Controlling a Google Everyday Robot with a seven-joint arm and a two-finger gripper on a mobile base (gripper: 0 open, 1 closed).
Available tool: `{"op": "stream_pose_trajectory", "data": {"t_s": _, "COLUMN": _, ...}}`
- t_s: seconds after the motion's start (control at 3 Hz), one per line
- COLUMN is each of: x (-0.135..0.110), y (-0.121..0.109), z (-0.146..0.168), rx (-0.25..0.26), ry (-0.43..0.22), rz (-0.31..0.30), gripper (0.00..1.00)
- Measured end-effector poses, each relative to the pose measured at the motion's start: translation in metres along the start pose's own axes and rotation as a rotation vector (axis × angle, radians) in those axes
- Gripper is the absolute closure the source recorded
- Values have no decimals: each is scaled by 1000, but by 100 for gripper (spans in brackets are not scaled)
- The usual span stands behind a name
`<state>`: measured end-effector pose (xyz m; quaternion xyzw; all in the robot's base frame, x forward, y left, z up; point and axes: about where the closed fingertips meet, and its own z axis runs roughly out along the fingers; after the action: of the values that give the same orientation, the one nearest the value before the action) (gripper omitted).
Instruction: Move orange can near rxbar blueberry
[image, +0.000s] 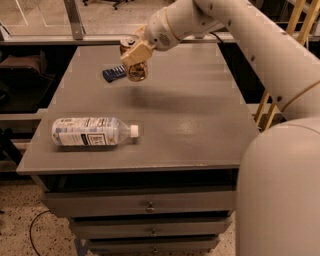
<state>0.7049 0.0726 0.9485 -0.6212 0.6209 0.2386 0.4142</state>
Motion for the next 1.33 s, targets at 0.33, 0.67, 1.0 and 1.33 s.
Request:
{"op": "stream_pose_trajectory", "data": {"t_s": 0.33, "x": 4, "y": -23, "z": 17, "rx": 18, "ry": 1, "rz": 7, "gripper": 100}}
{"op": "stream_pose_trajectory", "data": {"t_s": 0.67, "x": 14, "y": -37, "z": 34, "rx": 13, "ry": 8, "rz": 19, "gripper": 100}}
{"op": "stream_pose_trajectory", "data": {"t_s": 1.0, "x": 27, "y": -46, "z": 45, "rx": 18, "ry": 12, "rz": 37, "gripper": 100}}
{"op": "stream_pose_trajectory", "data": {"t_s": 1.33, "x": 41, "y": -58, "z": 52, "rx": 44, "ry": 17, "rz": 68, "gripper": 100}}
